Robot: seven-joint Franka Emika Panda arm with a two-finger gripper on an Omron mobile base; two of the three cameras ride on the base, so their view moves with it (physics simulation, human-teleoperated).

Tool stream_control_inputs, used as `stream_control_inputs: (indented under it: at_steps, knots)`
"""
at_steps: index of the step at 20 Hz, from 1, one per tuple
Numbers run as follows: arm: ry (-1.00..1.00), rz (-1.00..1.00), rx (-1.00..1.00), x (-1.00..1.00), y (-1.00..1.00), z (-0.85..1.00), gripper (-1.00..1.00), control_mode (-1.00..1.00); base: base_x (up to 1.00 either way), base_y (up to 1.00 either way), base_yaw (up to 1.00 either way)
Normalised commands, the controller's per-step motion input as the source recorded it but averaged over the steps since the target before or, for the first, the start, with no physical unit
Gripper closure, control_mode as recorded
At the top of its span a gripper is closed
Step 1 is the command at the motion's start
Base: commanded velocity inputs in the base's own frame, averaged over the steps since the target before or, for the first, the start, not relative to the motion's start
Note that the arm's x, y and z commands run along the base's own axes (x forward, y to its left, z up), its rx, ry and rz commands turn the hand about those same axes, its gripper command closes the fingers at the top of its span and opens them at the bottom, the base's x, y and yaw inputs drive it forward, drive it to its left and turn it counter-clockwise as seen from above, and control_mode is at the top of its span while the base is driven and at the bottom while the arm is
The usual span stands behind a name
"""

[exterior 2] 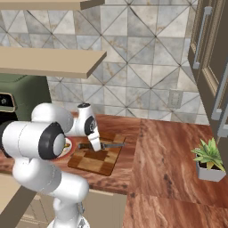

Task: Pick up the knife from the drawer and place it on the cutting board. Then place the meat from the plate to the cutting board.

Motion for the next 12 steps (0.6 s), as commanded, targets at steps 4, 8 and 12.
stream_control_inputs:
  at_steps: [4,8,12]
  knots:
    - [0.00,0.01,0.00,0.01,-0.03,-0.25,-1.00,-1.00,0.00,0.00,0.00]
    - [-0.01,0.00,0.02,-0.02,-0.04,-0.08,-1.00,-1.00,0.00,0.00,0.00]
    - [-0.01,0.00,0.05,-0.13,-0.04,0.21,-1.00,-1.00,0.00,0.00,0.00]
